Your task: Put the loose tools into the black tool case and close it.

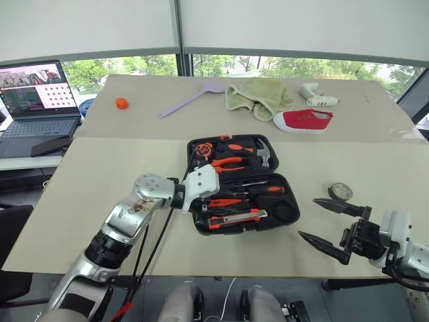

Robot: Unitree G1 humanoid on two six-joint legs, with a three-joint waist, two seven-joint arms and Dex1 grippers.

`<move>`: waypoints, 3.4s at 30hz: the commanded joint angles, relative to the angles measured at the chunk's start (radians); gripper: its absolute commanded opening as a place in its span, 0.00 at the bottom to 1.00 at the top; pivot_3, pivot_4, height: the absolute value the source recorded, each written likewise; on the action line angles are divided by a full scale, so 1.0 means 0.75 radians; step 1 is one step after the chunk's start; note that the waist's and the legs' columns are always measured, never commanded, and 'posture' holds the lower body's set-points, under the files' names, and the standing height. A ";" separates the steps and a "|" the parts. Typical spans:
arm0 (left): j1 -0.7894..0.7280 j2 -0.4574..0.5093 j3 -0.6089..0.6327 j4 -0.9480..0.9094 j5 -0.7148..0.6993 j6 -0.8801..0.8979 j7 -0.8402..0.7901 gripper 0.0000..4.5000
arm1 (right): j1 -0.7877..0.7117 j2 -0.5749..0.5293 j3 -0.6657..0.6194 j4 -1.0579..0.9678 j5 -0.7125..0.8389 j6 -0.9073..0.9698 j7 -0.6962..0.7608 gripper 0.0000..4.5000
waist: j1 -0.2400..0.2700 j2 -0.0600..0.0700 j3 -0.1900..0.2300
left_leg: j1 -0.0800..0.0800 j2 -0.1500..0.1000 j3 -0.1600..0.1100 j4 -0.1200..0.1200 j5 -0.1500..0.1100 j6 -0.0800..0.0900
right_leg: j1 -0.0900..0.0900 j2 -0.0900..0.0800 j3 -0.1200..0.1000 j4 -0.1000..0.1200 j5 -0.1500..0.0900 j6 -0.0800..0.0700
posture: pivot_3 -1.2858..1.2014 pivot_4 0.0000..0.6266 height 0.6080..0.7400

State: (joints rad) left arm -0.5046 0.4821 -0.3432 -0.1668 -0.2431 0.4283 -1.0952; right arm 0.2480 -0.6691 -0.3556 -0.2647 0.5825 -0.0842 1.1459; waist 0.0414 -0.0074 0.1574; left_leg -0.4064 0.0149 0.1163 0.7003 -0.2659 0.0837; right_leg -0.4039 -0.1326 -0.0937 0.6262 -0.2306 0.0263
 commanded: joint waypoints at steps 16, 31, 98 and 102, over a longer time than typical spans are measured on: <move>0.041 -0.012 -0.210 0.174 0.182 0.189 0.102 0.01 | 0.037 0.007 -0.029 -0.088 0.010 0.011 -0.063 1.00 | -0.003 0.001 -0.007 | 0.005 0.000 -0.001 0.000 -0.005 0.008 | 0.004 0.000 0.000 0.001 0.000 0.000 | 0.52 0.24 1.00; 0.221 -0.073 0.356 0.030 -0.292 -0.259 -0.064 0.44 | 0.164 0.037 -0.310 0.113 -0.003 -0.039 -0.184 1.00 | -0.003 0.003 -0.008 | 0.001 0.000 0.000 -0.002 0.001 -0.001 | 0.000 -0.007 0.000 0.000 0.000 -0.001 | 0.52 0.24 1.00; 0.526 0.050 0.433 -0.126 -0.377 -0.470 -0.110 1.00 | -1.185 -0.439 1.007 0.179 -0.572 1.013 0.411 0.00 | -0.038 0.009 -0.003 | -0.005 -0.003 0.002 -0.005 0.001 0.002 | -0.005 -0.019 -0.008 -0.003 0.001 0.002 | 0.52 0.24 1.00; 0.536 0.054 0.440 -0.126 -0.374 -0.475 -0.104 1.00 | -1.184 -0.451 1.020 0.185 -0.602 1.009 0.403 0.00 | -0.041 0.009 -0.003 | -0.006 -0.003 0.003 -0.004 0.001 0.002 | -0.007 -0.016 -0.008 -0.002 0.001 0.002 | 0.52 0.24 1.00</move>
State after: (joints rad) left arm -0.1080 0.5146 -0.0217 -0.2275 -0.5167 0.0911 -1.1776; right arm -0.6412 -0.9927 0.4109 -0.1156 0.1483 0.6831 1.4501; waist 0.0109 -0.0006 0.1553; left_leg -0.4110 0.0126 0.1185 0.6970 -0.2647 0.0848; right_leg -0.4091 -0.1438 -0.1001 0.6248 -0.2297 0.0278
